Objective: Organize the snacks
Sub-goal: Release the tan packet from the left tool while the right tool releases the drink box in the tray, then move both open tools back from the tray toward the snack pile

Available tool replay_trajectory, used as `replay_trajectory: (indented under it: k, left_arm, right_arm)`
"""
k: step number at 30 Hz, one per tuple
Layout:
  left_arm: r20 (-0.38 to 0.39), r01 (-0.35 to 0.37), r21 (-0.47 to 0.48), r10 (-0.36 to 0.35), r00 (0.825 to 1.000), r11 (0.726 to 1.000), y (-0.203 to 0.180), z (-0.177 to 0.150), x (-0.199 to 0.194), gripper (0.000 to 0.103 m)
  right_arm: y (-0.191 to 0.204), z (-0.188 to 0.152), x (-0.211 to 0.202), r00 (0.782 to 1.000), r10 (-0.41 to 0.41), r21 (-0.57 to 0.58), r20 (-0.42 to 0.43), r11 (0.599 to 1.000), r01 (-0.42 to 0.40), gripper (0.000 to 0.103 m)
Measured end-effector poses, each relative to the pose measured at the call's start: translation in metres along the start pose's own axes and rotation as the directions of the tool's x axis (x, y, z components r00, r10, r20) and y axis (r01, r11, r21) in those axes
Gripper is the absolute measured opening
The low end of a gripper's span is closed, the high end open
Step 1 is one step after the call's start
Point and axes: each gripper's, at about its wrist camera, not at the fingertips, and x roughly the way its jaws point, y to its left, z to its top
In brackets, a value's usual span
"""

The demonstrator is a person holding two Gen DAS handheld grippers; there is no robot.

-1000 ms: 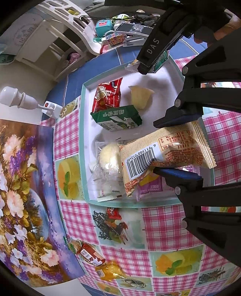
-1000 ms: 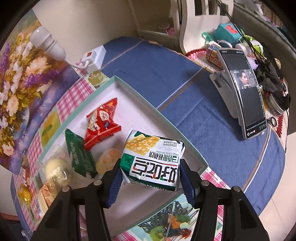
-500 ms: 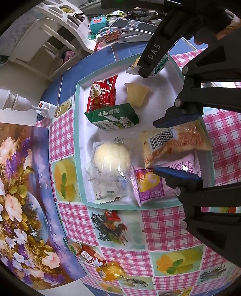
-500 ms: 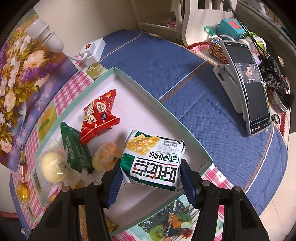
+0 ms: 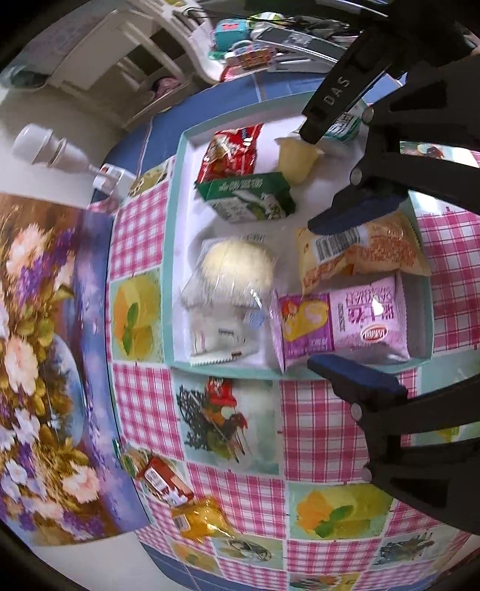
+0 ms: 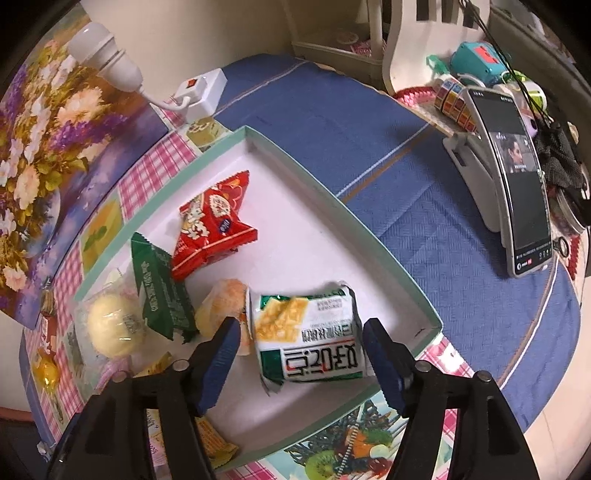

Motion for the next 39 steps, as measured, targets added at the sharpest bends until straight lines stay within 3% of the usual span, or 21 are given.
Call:
replay_trajectory:
  k: [8,10,14,15,17,28,39]
  left_arm:
    - [0.034,-0.016,-0.113,0.02,0.999,0.993,0.023,0.003,-0.005,0.078]
    - [0.04,-0.024,-0.146,0.031,0.999,0.989,0.031,0.004,-0.005,0.09]
    - [0.056,-0.041,-0.208,0.054,0.997,0.977,0.046,0.004,-0.007,0.092]
    - [0.06,-0.052,-0.223,0.067,0.996,0.973,0.05,0.004,-0.008,0.092]
    - [0.071,-0.072,-0.259,0.094,0.993,0.963,0.06,0.004,-0.009,0.093]
    - [0.082,-0.062,-0.369,0.099,0.992,0.927,0.094,0.005,-0.014,0.098]
    - [0.106,-0.074,-0.372,0.122,0.987,0.925,0.1,0.007,-0.021,0.098]
  right_arm:
    - [0.004,0.0,-0.002,1.0,0.021,-0.006,0.007,1.0,-0.021,0.076]
    - [0.005,0.0,-0.003,1.0,0.023,-0.01,0.01,1.0,-0.023,0.076]
    - [0.01,0.0,-0.008,0.999,0.036,-0.025,0.028,0.999,-0.035,0.077]
    - [0.011,0.0,-0.008,0.999,0.041,-0.03,0.031,0.999,-0.04,0.079]
    - [0.015,-0.001,-0.01,0.998,0.057,-0.038,0.039,0.998,-0.055,0.103]
    - [0.036,-0.004,-0.014,0.996,0.078,-0.105,0.052,0.992,-0.072,0.103]
    - [0.048,-0.007,-0.026,0.993,0.092,-0.159,0.081,0.984,-0.078,0.103]
